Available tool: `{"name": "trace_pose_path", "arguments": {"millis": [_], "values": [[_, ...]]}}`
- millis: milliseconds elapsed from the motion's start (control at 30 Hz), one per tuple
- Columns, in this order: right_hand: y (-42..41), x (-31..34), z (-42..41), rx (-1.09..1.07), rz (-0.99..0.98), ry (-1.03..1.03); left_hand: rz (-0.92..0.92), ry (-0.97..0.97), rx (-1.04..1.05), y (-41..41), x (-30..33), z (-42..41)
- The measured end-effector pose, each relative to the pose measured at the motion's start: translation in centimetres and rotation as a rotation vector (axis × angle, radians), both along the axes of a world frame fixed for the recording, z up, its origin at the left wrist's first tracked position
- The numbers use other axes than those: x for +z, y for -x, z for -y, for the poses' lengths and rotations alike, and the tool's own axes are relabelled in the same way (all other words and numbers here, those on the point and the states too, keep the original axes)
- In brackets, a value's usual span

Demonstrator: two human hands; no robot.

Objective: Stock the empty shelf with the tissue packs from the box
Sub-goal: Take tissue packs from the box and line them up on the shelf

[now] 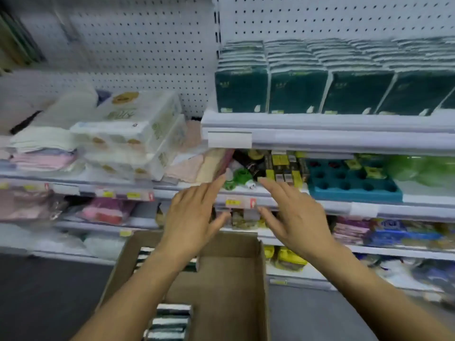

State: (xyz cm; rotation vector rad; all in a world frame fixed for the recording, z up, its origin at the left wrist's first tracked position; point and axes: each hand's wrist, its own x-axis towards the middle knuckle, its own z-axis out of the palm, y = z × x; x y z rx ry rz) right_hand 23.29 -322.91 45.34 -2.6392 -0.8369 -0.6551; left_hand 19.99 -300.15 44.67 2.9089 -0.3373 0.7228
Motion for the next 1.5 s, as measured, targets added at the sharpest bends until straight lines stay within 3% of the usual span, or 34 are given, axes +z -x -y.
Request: {"name": "trace_pose_path", "arguments": {"millis": [367, 600, 800, 900, 1133, 1300, 1500], "values": [[5.4, -17.6, -11.2, 0.243, -0.663, 0.175, -0.614, 0.161, 0.3, 9.9, -17.4, -13.4], [5.7, -29.6, -16.3, 0.344, -0.867, 0.328, -0.826, 0.248, 0.337, 12.1, -28.7, -15.5], [6.0, -36.3, -20.1, 0.383, -0.978, 0.36, -0.935, 0.08, 0.289, 12.8, -34.7, -16.6], [5.9, -37.8, -21.0, 0.382, -1.002, 0.413, -0.913, 0.044, 0.213, 12.9, -35.4, -17.0], [5.3, -39.2, -21.6, 0.334, -0.992, 0.448, -0.877, -0.287, 0.029, 12.2, -36.3, -16.8], [4.8, -38.3, -20.4, 0.253, -0.965, 0.433, -0.974, -0.53, -0.044, 11.1, -36.2, -15.5], [3.1, -33.1, -15.9, 0.091, -0.969, 0.292, -0.817, -0.237, 0.065, 10.5, -32.0, -15.5]]}}
